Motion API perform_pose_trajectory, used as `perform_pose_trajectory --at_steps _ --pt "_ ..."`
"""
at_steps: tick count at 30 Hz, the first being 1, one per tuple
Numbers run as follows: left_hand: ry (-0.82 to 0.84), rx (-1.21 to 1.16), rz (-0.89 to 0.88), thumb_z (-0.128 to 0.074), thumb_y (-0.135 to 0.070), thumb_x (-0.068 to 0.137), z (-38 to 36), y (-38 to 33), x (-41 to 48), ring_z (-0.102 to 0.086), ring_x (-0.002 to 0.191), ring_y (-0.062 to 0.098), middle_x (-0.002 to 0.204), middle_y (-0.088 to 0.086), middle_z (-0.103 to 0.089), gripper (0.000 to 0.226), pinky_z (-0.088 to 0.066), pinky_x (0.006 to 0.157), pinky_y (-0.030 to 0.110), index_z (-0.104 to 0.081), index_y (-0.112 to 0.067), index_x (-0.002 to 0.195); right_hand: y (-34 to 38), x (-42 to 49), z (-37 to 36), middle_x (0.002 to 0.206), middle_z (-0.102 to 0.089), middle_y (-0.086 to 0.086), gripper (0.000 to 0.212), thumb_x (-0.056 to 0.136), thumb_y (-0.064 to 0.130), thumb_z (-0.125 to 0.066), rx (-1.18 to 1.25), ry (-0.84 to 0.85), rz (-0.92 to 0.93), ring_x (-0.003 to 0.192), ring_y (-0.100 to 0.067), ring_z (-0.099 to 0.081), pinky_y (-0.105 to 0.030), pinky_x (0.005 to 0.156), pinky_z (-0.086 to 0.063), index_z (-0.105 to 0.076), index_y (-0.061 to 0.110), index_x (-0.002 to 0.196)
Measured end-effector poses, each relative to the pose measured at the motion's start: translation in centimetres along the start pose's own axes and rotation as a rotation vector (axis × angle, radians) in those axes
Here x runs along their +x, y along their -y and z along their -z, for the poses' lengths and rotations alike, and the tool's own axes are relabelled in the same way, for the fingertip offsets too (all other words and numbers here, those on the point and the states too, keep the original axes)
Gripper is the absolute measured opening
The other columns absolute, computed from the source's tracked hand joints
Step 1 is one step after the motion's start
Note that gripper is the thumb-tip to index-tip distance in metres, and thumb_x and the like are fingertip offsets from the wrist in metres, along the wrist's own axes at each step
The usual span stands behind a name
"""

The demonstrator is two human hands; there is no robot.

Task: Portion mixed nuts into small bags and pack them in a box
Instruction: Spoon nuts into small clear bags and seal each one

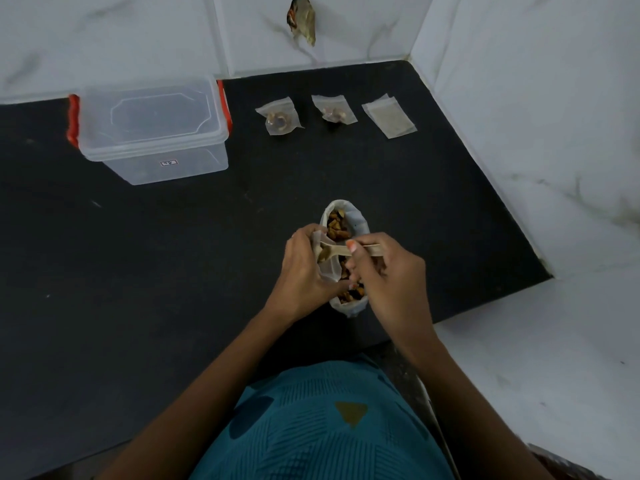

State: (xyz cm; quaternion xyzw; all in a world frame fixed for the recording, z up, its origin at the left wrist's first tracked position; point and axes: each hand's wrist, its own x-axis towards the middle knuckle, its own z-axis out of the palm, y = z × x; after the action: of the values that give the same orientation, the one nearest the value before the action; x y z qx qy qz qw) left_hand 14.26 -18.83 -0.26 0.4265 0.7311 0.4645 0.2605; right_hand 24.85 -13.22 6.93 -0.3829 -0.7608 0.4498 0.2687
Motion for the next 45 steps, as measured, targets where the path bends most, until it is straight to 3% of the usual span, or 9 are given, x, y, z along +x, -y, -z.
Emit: perform_pose_trajectory --at_steps 5,7,10,15,23,28,34,38,45 --pt "-0.102 -0.164 -0.080 -0.070 -0.040 0.064 0.6 -0.5 0.3 -0.049 0.101 0.006 0.113 0.002 -0.042 0.060 -0.046 0.083 0.015 -0.037 -0.024 0.111 0.4 -0.2 0.3 0.079 -0.060 0.014 0.020 0.087 0.018 -0.055 -0.082 0.065 0.224 0.072 0.012 -0.058 -0.003 0.063 -0.044 -0.065 0.003 0.096" --pt "-0.142 -0.180 -0.079 -0.072 -0.038 0.065 1.0 -0.6 0.6 -0.049 0.103 0.004 0.114 -0.001 -0.043 0.056 -0.044 0.084 0.012 -0.037 -0.033 0.108 0.4 -0.2 0.5 0.085 -0.066 0.001 0.028 0.086 0.022 -0.049 -0.137 0.091 0.307 0.081 0.004 -0.058 -0.006 0.070 -0.046 -0.065 0.001 0.096" --pt "-0.101 -0.277 -0.011 -0.079 -0.023 0.068 1.2 -1.0 0.7 -0.056 0.091 -0.005 0.101 -0.014 -0.052 0.053 -0.046 0.076 0.011 -0.040 -0.035 0.101 0.2 -0.1 0.7 0.089 -0.068 -0.010 0.029 0.087 0.020 -0.046 -0.189 0.068 0.373 0.090 -0.010 -0.057 -0.018 0.078 -0.047 -0.064 -0.001 0.095" --pt "-0.114 -0.360 0.004 -0.079 -0.015 0.068 0.9 -0.7 0.8 -0.055 0.086 -0.006 0.097 -0.013 -0.052 0.053 -0.045 0.074 0.012 -0.041 -0.029 0.101 0.2 0.0 0.6 0.089 -0.068 -0.011 0.028 0.087 0.019 -0.047 -0.207 0.045 0.400 0.089 -0.013 -0.056 -0.025 0.077 -0.048 -0.063 -0.002 0.094" --pt "-0.119 -0.424 0.050 -0.075 -0.044 0.057 0.8 -0.9 1.3 -0.056 0.094 0.003 0.104 -0.003 -0.052 0.056 -0.047 0.077 0.015 -0.042 -0.031 0.101 -0.5 0.5 1.2 0.089 -0.067 -0.008 0.024 0.087 0.016 -0.049 -0.239 0.002 0.467 0.077 -0.016 -0.064 -0.029 0.070 -0.050 -0.065 0.000 0.095" --pt "-0.085 -0.449 0.123 -0.081 -0.017 0.067 0.9 -0.5 1.9 -0.057 0.103 0.014 0.106 0.000 -0.054 0.052 -0.048 0.082 0.025 -0.043 -0.031 0.099 -0.8 1.5 1.7 0.080 -0.063 0.009 0.026 0.087 0.026 -0.047 -0.073 0.027 0.289 0.072 0.003 -0.060 -0.011 0.068 -0.049 -0.063 0.007 0.098" --pt "0.015 -0.395 0.124 -0.082 -0.015 0.064 0.9 -0.6 2.3 -0.053 0.108 0.013 0.110 -0.004 -0.050 0.062 -0.048 0.084 0.022 -0.039 -0.025 0.107 -1.0 2.1 2.1 0.074 -0.061 0.009 0.019 0.088 0.025 -0.048 0.027 -0.026 0.237 0.065 -0.005 -0.062 -0.016 0.063 -0.051 -0.060 0.012 0.096" --pt "0.037 -0.292 0.040 -0.080 -0.006 0.065 1.0 -0.6 2.2 -0.049 0.107 0.008 0.113 -0.006 -0.043 0.072 -0.045 0.085 0.013 -0.031 -0.021 0.115 -1.1 1.7 1.6 0.085 -0.062 0.006 0.020 0.087 0.020 -0.050 -0.028 -0.026 0.369 0.076 -0.002 -0.061 -0.016 0.069 -0.053 -0.060 0.010 0.102" --pt "-0.141 -0.374 -0.014 -0.075 -0.022 0.062 1.7 -1.7 2.1 -0.052 0.090 -0.010 0.100 -0.015 -0.048 0.059 -0.043 0.076 0.007 -0.040 -0.019 0.109 -1.7 0.5 1.2 0.092 -0.069 -0.015 0.018 0.097 0.016 -0.042 -0.332 0.004 0.786 0.093 -0.014 -0.057 -0.028 0.079 -0.050 -0.055 0.006 0.103"
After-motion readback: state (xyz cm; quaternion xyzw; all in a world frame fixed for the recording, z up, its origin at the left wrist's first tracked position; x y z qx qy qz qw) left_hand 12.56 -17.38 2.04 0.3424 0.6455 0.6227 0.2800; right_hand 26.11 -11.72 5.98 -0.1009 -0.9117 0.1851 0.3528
